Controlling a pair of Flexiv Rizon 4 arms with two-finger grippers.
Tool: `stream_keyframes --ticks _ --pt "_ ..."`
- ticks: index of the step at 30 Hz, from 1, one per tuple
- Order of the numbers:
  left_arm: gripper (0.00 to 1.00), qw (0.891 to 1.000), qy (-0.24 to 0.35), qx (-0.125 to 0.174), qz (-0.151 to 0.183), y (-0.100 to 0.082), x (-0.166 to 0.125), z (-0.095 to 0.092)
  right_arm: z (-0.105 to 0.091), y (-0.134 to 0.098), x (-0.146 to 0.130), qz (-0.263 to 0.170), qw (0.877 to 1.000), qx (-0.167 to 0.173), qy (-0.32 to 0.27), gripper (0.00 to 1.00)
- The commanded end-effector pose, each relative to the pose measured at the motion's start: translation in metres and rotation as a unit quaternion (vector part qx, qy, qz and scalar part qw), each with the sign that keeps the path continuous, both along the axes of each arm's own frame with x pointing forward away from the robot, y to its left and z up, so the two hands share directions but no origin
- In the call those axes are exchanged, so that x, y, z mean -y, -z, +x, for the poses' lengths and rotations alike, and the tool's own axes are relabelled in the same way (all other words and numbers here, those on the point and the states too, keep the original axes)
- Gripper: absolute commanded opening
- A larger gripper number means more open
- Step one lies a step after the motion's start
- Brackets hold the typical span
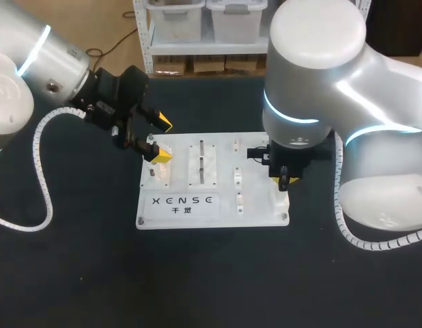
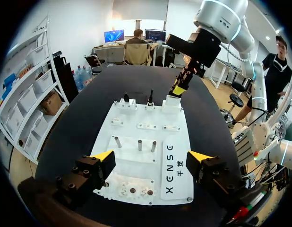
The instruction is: Insert the USB connector, Ethernet cable, and multi-pin plug into their matching sockets one by one.
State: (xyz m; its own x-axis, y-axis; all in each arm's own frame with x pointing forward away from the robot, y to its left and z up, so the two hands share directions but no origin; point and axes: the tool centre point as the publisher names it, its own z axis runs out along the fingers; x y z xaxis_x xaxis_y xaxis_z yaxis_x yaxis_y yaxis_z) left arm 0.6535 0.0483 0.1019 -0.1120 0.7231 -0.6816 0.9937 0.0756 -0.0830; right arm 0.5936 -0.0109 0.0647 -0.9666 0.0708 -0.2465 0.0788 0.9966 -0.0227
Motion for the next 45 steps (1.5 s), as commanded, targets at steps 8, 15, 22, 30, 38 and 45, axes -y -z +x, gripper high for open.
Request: stream_keyframes --ticks 8,15,22,30,38,45 --pt "1.0 1.0 0.001 -0.001 0.001 0.0 0.0 0.001 -0.001 0.001 0.0 -0.002 1.0 0.001 -0.003 0.0" --pt "1.0 1.0 0.001 -0.001 0.001 0.0 0.0 0.001 -0.007 0.008 0.002 -0.002 1.0 -0.003 -0.003 0.0" --pt "1.0 1.0 0.001 -0.001 0.001 0.0 0.0 0.001 -0.008 0.015 0.004 -0.004 1.0 -0.007 0.004 0.0" --pt "1.0 1.0 0.001 -0.001 0.001 0.0 0.0 0.001 0.001 0.031 0.008 -0.009 1.0 -0.015 0.02 0.0" --pt "1.0 1.0 0.001 -0.001 0.001 0.0 0.0 0.001 0.005 0.05 0.007 -0.009 0.999 -0.039 0.013 0.0" --pt "1.0 1.0 0.001 -0.001 0.001 0.0 0.0 0.001 0.003 0.064 0.008 -0.01 0.998 -0.063 0.012 0.0"
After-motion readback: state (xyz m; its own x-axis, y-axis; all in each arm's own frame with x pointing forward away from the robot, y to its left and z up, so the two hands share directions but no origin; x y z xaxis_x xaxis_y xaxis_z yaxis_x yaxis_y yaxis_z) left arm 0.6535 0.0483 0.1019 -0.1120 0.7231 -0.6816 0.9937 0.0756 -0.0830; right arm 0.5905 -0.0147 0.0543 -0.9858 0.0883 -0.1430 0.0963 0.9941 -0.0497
